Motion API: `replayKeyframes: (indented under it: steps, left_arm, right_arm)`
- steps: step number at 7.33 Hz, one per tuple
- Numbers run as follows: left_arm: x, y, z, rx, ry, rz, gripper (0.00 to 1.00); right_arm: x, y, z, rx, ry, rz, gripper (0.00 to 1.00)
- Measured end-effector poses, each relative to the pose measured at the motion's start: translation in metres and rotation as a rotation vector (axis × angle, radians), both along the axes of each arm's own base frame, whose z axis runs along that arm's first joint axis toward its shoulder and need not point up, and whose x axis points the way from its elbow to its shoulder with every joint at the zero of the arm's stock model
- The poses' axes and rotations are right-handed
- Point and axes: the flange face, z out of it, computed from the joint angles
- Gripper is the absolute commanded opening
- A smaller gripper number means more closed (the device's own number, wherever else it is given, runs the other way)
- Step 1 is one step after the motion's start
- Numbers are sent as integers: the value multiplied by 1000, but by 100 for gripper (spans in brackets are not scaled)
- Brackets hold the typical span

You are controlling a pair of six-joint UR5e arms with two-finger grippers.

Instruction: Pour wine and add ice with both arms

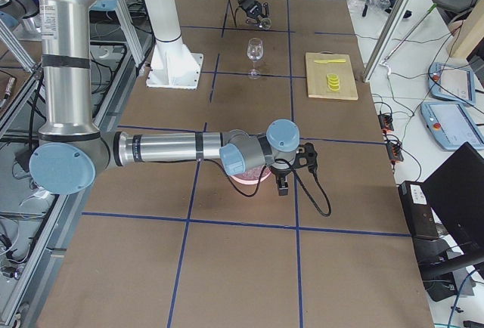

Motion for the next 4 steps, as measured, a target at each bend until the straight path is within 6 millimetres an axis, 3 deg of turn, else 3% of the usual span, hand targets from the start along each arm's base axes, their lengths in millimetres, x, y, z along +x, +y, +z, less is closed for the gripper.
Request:
replayKeyframes:
  steps: [1,4]
  left_arm:
    - [-17,6,48,-40,100,-23,0]
    - [-99,34,228,-55,393,-52,0]
  right_arm:
    - [-2,-1,-2,-7,-2,5,100]
    - [-8,-4,-6,-10,-5,3,100]
